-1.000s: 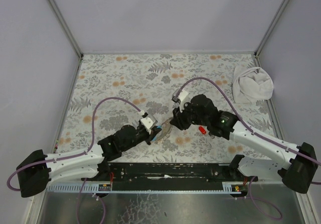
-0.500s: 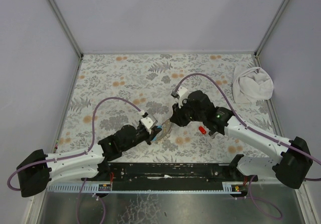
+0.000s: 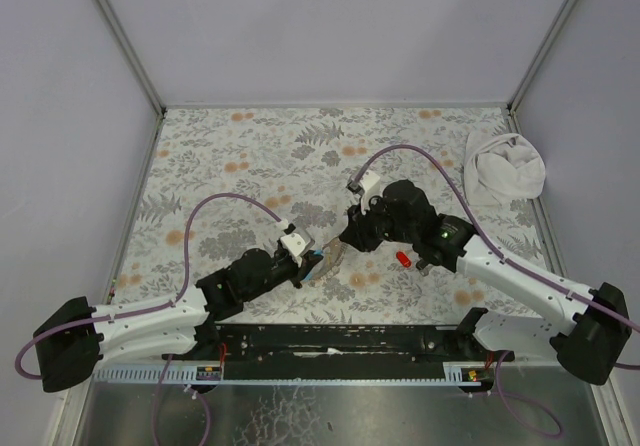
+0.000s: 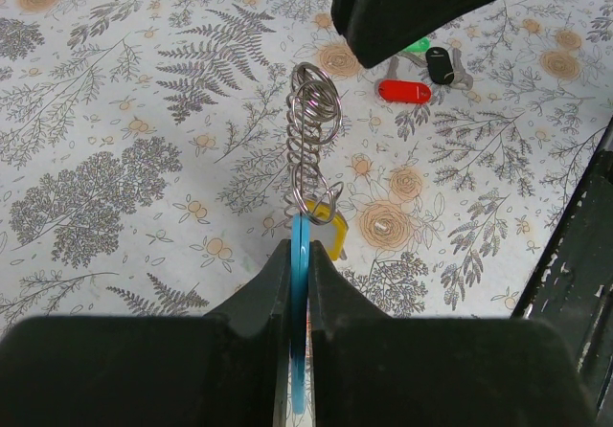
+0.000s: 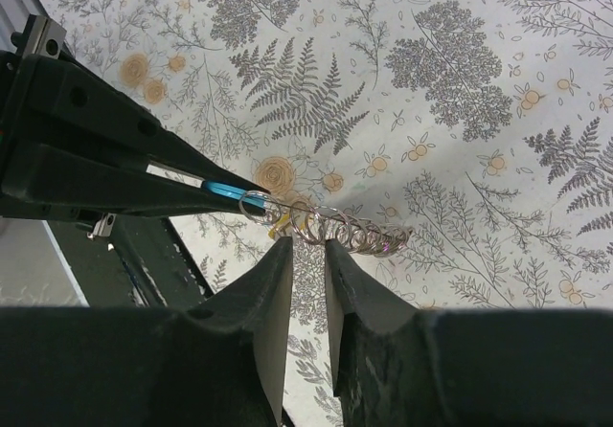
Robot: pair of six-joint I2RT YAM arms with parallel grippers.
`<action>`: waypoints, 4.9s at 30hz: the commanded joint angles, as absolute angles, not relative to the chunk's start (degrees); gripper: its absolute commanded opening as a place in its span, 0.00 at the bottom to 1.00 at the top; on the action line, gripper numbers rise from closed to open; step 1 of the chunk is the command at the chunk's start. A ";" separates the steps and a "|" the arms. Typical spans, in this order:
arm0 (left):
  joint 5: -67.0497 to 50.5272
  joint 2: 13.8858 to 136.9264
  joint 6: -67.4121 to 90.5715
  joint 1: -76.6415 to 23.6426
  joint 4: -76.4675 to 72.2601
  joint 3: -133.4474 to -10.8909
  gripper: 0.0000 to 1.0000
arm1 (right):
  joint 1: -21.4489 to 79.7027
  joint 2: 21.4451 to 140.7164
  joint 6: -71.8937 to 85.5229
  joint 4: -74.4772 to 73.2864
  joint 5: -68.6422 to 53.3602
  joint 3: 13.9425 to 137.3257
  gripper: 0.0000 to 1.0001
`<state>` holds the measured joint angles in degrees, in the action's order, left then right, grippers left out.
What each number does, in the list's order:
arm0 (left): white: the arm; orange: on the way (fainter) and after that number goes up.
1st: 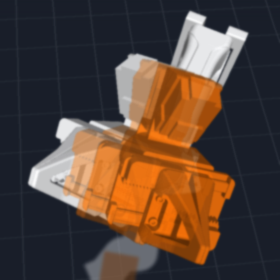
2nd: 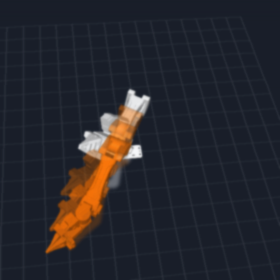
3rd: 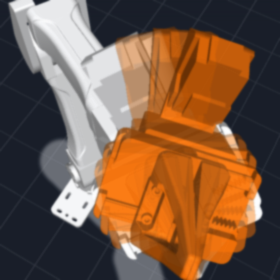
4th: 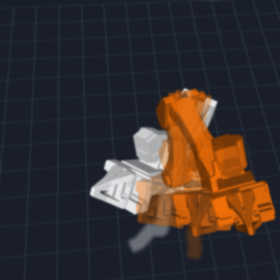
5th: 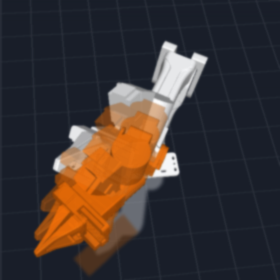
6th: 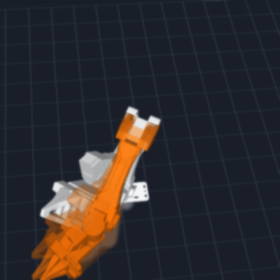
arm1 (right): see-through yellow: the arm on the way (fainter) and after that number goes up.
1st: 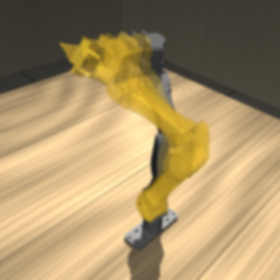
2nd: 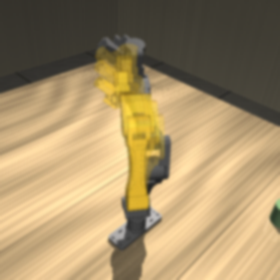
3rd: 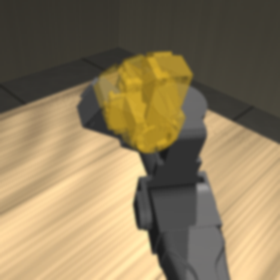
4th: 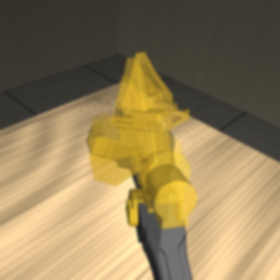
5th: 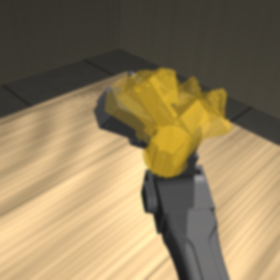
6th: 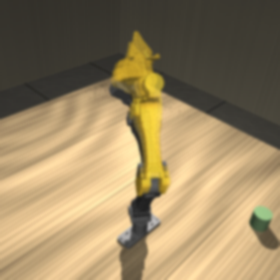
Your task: Put the keys on the keyring
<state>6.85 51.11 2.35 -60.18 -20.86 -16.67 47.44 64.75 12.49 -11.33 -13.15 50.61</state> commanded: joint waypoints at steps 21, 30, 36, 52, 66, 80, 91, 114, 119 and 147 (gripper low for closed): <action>5.40 51.33 2.81 -60.29 -24.46 -17.49 0.00 | 46.52 68.88 12.98 -7.16 -16.74 52.12 0.23; 5.10 51.33 2.98 -60.29 -24.70 -17.40 0.00 | 46.41 69.95 12.84 -7.31 -17.22 52.06 0.22; 4.76 51.71 2.99 -60.24 -24.93 -17.48 0.00 | 46.41 69.52 11.50 -7.07 -17.80 51.75 0.19; 4.95 53.15 6.56 -60.28 -26.17 -17.74 0.01 | 46.41 65.55 2.87 1.32 -17.81 46.14 0.00; 1.69 53.50 16.71 -60.28 -30.90 -15.19 0.12 | 46.40 64.00 -4.45 19.69 -19.91 37.80 0.00; 1.78 54.47 7.03 -60.25 -17.89 -23.14 0.02 | 46.40 71.92 -11.40 -0.78 -23.64 53.03 0.00; -1.90 55.65 10.79 -60.38 -19.44 -23.85 0.04 | 46.40 71.21 -11.62 6.84 -24.17 50.72 0.00; -2.89 53.04 13.95 -60.59 -22.76 -22.70 0.20 | 46.40 75.21 -15.37 10.32 -26.95 49.84 0.00; -1.58 48.41 14.73 -60.43 -26.69 -18.22 0.36 | 46.38 72.83 -15.12 12.67 -26.50 46.92 0.00; -38.88 55.91 24.23 -30.93 -71.98 -3.69 0.36 | 43.59 69.00 -9.77 31.53 -36.50 37.25 0.00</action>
<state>-30.63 53.01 24.18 -32.60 -59.46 -3.49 44.05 70.98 -10.48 26.02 -33.98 37.17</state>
